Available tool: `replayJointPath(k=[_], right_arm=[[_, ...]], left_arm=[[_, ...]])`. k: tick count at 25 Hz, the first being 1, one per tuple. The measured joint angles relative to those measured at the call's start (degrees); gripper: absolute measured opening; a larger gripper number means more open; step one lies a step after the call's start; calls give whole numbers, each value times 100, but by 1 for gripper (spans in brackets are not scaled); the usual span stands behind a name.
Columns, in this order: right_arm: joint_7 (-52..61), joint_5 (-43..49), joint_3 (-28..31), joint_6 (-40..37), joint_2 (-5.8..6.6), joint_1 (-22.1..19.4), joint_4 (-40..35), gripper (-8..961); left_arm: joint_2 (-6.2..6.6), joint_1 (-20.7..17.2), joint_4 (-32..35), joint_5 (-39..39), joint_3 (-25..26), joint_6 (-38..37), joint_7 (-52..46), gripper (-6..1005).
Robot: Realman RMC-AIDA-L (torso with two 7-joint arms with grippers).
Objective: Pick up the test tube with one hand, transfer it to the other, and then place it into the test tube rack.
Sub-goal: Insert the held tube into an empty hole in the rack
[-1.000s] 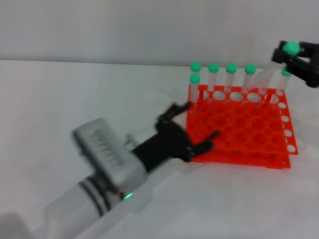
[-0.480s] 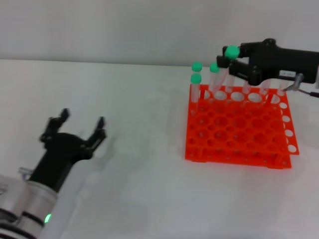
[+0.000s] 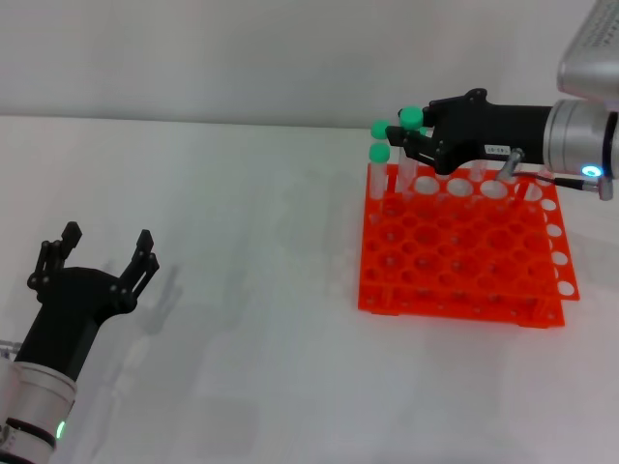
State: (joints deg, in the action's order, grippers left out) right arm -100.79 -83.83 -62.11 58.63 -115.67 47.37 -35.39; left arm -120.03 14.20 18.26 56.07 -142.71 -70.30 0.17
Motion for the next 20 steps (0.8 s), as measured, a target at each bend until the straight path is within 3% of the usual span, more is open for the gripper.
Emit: replayJointPath(k=[14,20], right_arm=[[182,-48,-38,-297,1,44,59,210],[-85,-678,-108,-301,-30,8,188,209]], left_arm=[[14,96,-6,66,24,-45,-145,888],[16,142,-44,71,24,-14,-147,888]])
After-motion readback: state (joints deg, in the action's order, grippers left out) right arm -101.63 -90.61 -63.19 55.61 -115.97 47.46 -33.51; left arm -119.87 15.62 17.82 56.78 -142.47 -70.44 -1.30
